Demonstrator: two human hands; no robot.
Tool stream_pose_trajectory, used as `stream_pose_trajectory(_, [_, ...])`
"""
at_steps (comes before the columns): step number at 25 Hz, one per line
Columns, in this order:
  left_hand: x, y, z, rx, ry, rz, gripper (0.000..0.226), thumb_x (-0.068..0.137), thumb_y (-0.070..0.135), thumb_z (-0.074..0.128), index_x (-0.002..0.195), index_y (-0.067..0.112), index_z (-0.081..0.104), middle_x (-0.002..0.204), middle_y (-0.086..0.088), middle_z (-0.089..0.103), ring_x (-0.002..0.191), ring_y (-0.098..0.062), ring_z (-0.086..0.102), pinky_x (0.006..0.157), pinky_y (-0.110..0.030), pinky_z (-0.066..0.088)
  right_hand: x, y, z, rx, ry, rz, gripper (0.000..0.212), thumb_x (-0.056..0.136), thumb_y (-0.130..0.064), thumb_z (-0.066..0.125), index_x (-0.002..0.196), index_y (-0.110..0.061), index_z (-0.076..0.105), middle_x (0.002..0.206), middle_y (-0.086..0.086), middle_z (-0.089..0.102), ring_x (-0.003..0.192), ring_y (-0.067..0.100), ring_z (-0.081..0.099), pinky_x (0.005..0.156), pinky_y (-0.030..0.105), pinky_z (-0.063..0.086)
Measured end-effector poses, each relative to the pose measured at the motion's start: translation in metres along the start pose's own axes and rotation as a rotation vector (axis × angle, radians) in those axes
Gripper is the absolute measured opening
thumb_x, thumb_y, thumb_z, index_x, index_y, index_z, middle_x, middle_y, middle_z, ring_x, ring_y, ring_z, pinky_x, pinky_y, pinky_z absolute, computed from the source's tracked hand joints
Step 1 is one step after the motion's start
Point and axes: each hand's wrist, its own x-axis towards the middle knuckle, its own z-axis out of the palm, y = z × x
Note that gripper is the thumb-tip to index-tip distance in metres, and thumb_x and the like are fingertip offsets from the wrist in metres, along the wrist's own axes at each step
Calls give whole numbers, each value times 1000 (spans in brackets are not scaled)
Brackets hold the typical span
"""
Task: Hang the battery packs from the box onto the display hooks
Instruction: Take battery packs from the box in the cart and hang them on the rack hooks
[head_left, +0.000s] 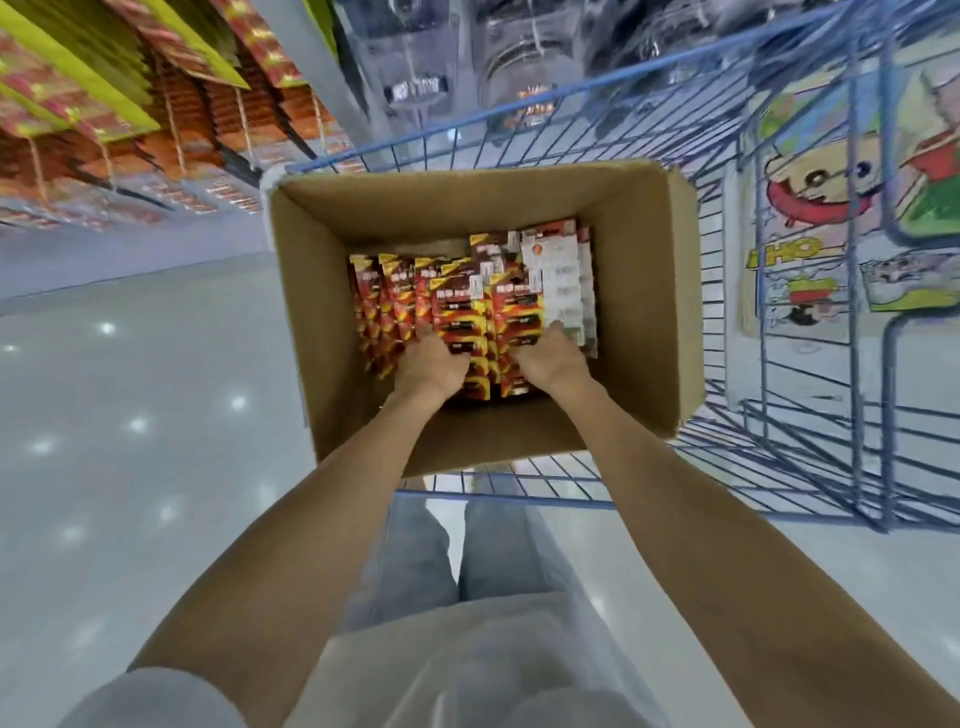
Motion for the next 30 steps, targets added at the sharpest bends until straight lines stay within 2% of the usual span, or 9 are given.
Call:
stream_pose_trajectory(3, [24, -3, 17, -69, -9, -70, 84, 94, 45, 71, 156, 12, 25, 152, -14, 44, 138, -35, 48, 110, -46, 43, 18, -5, 13, 16, 8, 49, 66, 91, -40, 68, 142, -12, 37, 139, 12, 54, 126, 31, 55, 106, 42, 47])
stream_pose_trajectory(6, [38, -4, 34, -74, 22, -111, 89, 91, 49, 72, 155, 10, 23, 158, -17, 33, 146, -39, 37, 115, -50, 37, 30, -7, 25, -16, 34, 109, 76, 94, -37, 70, 148, -11, 24, 148, 17, 37, 134, 34, 46, 95, 38, 44])
stream_pose_trajectory(12, [42, -9, 40, -75, 160, -115, 91, 81, 50, 82, 151, 17, 35, 154, -13, 42, 145, -39, 35, 114, -54, 37, 33, 3, 38, -113, 177, 137, 91, 83, -49, 79, 147, -16, 23, 148, 18, 37, 138, 37, 39, 108, 51, 42])
stream_pose_trajectory(14, [44, -12, 40, -155, 185, -110, 83, 76, 47, 87, 143, 20, 46, 145, -10, 52, 138, -36, 46, 108, -52, 44, 35, 6, 35, -120, 195, 107, 73, 86, -48, 76, 141, -15, 42, 143, 16, 46, 136, 36, 43, 103, 47, 44])
stream_pose_trajectory(16, [43, -13, 37, -255, 190, -63, 58, 77, 35, 89, 127, 20, 63, 131, -7, 65, 127, -31, 59, 104, -45, 49, 36, 8, 33, 24, 184, -1, 36, 94, -34, 71, 122, -13, 63, 125, 12, 63, 123, 32, 57, 86, 36, 46])
stream_pose_trajectory(18, [36, -9, 29, -366, 150, -61, 36, 83, 20, 85, 115, 14, 70, 123, -7, 71, 121, -27, 63, 103, -40, 47, 33, 9, 27, 186, 127, -44, 19, 98, -22, 65, 115, -13, 67, 117, 8, 68, 117, 28, 61, 82, 31, 42])
stream_pose_trajectory(21, [16, -5, 14, -497, 129, -8, 34, 86, 10, 81, 117, 12, 68, 123, -8, 71, 122, -27, 62, 105, -40, 46, 18, 10, 13, 337, 55, -91, 15, 99, -11, 60, 112, -19, 63, 110, 2, 65, 117, 25, 60, 83, 28, 47])
stream_pose_trajectory(24, [-17, -5, -5, -647, 138, 30, 40, 87, 14, 80, 122, 22, 62, 121, -1, 68, 119, -23, 62, 108, -45, 48, -12, 10, -8, 498, 17, -149, 19, 97, -12, 65, 105, -29, 63, 115, 0, 70, 114, 24, 66, 97, 45, 56])
stream_pose_trajectory(30, [-108, -10, -66, -915, 24, 274, 45, 87, 8, 80, 125, 25, 65, 109, 3, 78, 97, -14, 77, 86, -39, 62, -107, 6, -63, 797, -230, -320, 33, 96, -4, 66, 125, -19, 65, 110, 4, 78, 98, 23, 77, 75, 37, 63])
